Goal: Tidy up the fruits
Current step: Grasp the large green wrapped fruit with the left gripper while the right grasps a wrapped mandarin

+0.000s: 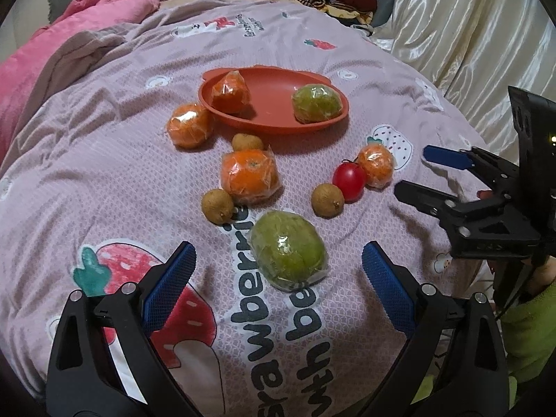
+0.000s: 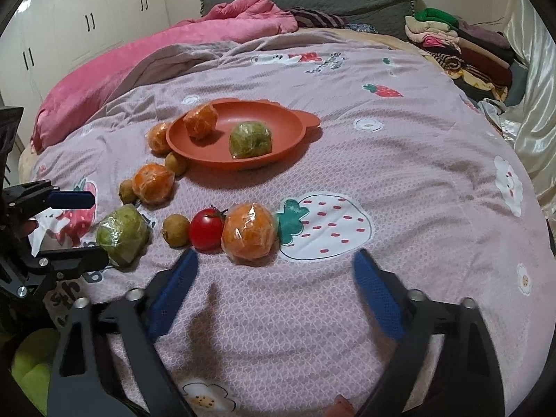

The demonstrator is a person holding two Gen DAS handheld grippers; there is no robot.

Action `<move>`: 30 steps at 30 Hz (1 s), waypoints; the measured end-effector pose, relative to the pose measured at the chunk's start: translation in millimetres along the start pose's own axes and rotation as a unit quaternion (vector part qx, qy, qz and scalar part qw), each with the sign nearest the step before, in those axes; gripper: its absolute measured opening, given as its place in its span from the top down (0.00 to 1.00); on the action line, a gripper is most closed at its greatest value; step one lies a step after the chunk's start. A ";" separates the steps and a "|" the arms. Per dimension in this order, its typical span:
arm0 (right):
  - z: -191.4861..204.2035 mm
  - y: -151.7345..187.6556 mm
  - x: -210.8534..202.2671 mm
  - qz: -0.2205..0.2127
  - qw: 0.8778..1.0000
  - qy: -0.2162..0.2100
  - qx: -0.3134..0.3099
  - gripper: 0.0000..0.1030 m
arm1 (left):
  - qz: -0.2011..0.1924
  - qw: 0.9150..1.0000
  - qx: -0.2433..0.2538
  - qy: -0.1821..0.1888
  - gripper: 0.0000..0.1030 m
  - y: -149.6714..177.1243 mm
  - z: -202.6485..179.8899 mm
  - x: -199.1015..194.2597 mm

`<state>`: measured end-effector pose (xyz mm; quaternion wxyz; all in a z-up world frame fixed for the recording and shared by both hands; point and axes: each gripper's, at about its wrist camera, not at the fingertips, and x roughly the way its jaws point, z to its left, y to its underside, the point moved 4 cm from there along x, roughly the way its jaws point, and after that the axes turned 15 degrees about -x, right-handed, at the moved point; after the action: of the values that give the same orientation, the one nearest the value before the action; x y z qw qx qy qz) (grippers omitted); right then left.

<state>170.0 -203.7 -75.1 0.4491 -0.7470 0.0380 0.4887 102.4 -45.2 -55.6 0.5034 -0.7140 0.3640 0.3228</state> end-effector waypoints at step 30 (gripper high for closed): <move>0.0 -14.0 41.2 -0.015 0.997 -0.068 -0.016 0.58 | 0.028 1.000 0.005 -0.002 0.58 3.3 -5.2 29.3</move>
<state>198.3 -179.6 -97.7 0.4460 -0.7197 -0.0111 0.5320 115.5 -56.6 -80.0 0.4985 -0.7002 0.3850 0.3361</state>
